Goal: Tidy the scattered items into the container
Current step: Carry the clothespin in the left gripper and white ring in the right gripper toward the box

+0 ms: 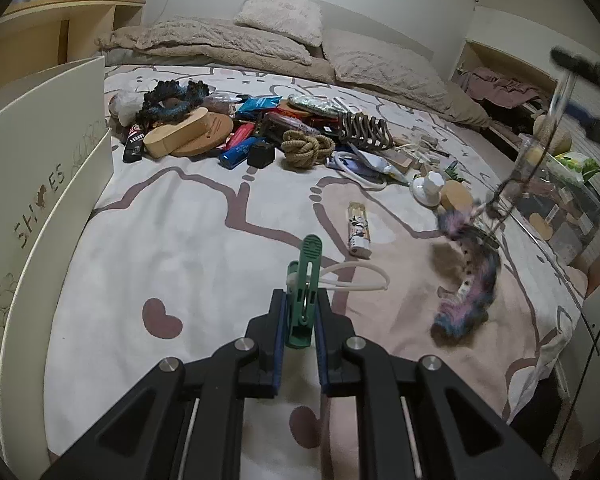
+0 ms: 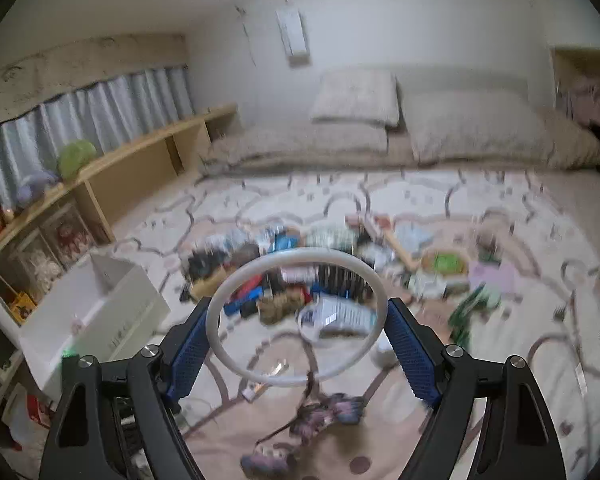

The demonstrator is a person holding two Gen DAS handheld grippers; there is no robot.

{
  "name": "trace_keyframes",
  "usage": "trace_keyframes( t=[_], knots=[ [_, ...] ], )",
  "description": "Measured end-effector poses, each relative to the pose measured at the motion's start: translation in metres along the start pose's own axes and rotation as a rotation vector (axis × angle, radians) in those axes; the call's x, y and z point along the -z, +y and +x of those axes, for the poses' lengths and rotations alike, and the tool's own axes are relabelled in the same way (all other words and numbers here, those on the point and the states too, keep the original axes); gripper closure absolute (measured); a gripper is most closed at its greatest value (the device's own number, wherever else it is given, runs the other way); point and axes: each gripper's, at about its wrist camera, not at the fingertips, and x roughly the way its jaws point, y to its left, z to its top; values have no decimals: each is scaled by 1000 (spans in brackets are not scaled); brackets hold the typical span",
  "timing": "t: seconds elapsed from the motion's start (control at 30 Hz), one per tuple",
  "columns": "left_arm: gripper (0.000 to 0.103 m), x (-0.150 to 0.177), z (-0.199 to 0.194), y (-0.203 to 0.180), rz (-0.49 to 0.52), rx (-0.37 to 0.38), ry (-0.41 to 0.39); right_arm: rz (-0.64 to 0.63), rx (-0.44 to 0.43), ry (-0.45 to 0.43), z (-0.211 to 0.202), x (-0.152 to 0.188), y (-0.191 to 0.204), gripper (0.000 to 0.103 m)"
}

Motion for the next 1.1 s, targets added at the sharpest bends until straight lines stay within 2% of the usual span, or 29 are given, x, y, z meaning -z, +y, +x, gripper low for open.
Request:
trace_keyframes(
  t=[0.3,0.53,0.67,0.87,1.0,1.1],
  knots=[
    [90,-1,-7,-2,2,10,-23,-59,24,-122,-51,-43,5,19],
    [90,-1,-8,-1,-1,12,-25,-93,41,-176,-70,-54,11,19],
    [90,0,-9,0,-5,13,-27,-79,45,-112,-55,-38,6,19],
    [90,2,-7,2,-9,14,-18,21,54,94,1,20,-19,19],
    [90,3,-3,1,-7,14,-5,107,6,239,43,66,-32,18],
    [90,4,1,0,-2,15,6,154,0,292,67,91,-36,1]
  ],
)
